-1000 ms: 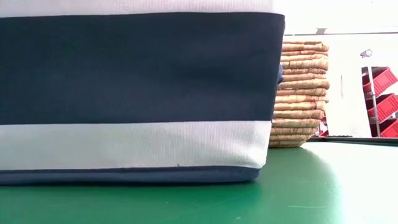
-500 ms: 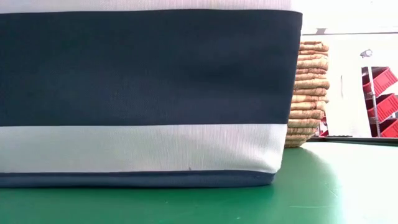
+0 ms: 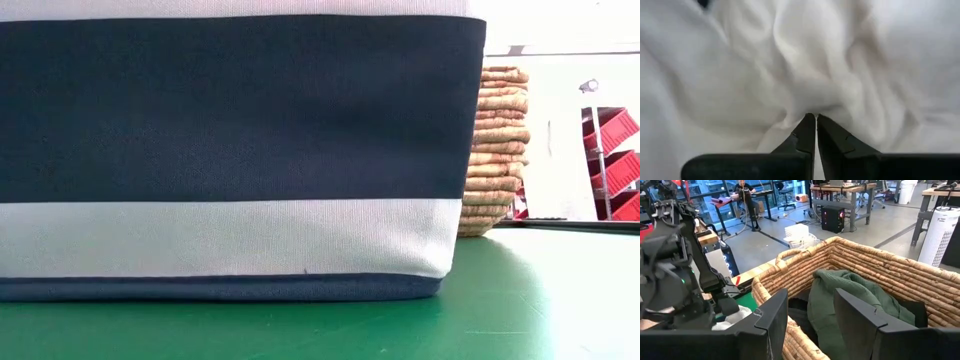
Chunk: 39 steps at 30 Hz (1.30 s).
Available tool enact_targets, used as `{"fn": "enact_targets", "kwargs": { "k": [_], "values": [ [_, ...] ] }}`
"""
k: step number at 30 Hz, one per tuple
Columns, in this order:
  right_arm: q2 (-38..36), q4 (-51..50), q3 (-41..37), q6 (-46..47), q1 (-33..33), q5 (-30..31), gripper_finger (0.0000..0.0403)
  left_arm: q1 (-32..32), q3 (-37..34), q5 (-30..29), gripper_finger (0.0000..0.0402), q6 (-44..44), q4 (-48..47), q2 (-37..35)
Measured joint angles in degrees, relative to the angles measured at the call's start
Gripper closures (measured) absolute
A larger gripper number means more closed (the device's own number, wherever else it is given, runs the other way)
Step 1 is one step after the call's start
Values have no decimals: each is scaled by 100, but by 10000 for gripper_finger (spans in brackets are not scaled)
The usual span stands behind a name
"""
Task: Sort clothes
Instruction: Put the white shirt into the blue laundry organizer
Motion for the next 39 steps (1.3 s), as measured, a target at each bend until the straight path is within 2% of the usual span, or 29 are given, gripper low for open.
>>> {"fn": "enact_targets", "kwargs": {
  "k": [3,8,11,19,23,30,34,39],
  "values": [
    [0,0,0,-4,0,0,252,5,313,-107,401,230,11,-2],
    [0,0,0,-7,0,0,252,11,483,-1346,402,739,18,2],
    [0,0,0,-7,0,0,252,93,361,-1691,402,870,35,9],
    [-2,-2,-2,-39,0,2,252,294,-479,-1784,402,735,639,42],
    [0,-1,-2,-39,0,4,252,293,-860,-1341,401,487,943,44],
    [0,0,-2,-28,0,45,252,286,-1323,-1225,401,278,1349,76],
    [0,0,-2,-15,0,50,252,295,-1532,-842,401,311,1653,76],
    [0,-1,-2,-14,0,63,252,278,-1675,-747,401,256,1788,66]
  ]
}}
